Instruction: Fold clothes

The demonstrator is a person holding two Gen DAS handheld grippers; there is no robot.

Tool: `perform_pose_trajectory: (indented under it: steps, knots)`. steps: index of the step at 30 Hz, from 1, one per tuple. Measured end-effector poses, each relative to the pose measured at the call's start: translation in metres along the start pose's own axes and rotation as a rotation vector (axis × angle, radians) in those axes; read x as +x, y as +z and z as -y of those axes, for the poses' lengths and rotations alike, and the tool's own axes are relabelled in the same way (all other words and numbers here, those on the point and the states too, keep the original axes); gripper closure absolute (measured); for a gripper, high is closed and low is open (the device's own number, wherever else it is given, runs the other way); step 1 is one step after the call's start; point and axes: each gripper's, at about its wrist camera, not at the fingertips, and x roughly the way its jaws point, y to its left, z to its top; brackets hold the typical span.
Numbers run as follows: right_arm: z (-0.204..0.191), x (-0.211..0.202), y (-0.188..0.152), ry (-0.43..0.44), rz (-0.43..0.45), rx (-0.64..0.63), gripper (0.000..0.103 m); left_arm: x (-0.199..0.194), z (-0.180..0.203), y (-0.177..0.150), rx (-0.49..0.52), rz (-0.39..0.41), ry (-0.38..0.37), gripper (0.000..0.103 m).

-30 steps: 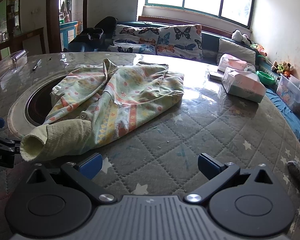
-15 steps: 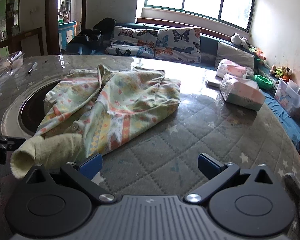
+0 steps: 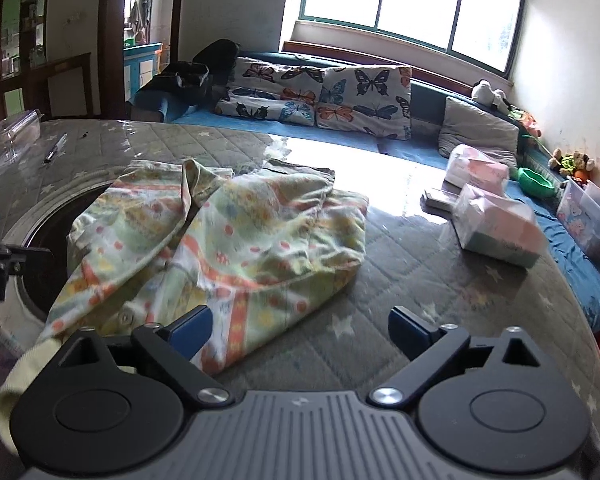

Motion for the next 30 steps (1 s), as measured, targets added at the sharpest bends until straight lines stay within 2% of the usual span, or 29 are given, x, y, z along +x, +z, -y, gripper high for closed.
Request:
perform_pose_trajectory:
  steps: [8,14,18,21,24,27,29,30]
  knots:
    - [-0.003,0.031,0.033,0.058,-0.01,0.012,0.02,0.017,0.024,0.002,0.068,0.005,-0.109,0.001]
    - [-0.015,0.054,0.056,0.106,-0.02,-0.012,0.027,0.029,0.032,0.007,0.116,0.008,-0.131,0.001]
    - [-0.029,0.068,0.067,0.147,-0.031,-0.033,0.03,0.04,0.028,0.011,0.096,-0.008,-0.138,0.009]
    - [-0.038,0.083,0.072,0.171,-0.053,-0.045,0.037,0.044,0.028,0.009,0.098,-0.02,-0.154,0.013]
    - [-0.045,0.094,0.071,0.198,-0.083,-0.05,0.049,0.044,0.032,0.006,0.118,-0.022,-0.172,0.015]
    - [-0.041,0.1,0.066,0.202,-0.108,-0.033,0.068,0.043,0.036,0.005,0.138,-0.018,-0.179,0.015]
    - [-0.036,0.103,0.062,0.201,-0.127,-0.015,0.09,0.044,0.038,0.004,0.149,-0.021,-0.179,0.017]
    - [-0.032,0.101,0.059,0.203,-0.126,-0.003,0.095,0.045,0.039,0.004,0.154,-0.024,-0.179,0.02]
